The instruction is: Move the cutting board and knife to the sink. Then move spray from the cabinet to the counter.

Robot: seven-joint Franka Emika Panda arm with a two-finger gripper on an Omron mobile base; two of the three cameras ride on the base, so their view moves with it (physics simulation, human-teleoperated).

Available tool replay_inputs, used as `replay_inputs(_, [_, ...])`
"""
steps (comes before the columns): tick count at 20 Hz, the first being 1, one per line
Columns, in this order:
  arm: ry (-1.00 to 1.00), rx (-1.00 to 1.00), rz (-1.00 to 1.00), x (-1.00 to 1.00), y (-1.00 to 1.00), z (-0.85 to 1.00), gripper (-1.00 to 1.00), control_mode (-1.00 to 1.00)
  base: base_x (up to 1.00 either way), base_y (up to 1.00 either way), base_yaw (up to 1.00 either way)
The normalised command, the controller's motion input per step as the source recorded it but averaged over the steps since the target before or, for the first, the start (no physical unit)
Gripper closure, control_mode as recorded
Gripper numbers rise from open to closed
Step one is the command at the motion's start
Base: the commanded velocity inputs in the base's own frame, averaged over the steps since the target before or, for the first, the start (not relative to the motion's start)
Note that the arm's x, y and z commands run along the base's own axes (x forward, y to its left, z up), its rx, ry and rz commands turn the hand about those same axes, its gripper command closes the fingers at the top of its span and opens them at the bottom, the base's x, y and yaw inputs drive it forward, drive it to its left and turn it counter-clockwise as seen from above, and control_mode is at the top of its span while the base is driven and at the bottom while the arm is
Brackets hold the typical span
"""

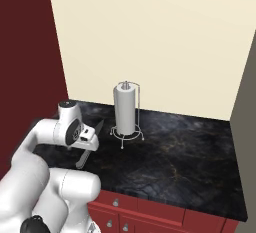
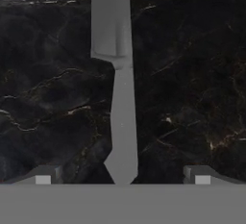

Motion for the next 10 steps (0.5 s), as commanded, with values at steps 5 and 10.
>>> replay_inputs(5, [0.0,0.0,0.0,0.0,-0.03,-0.48,-1.0,-1.0,0.0,0.0,0.0])
replay_inputs(10, [0.0,0.0,0.0,0.0,-0.03,-0.55,-1.0,-1.0,0.0,0.0,0.0])
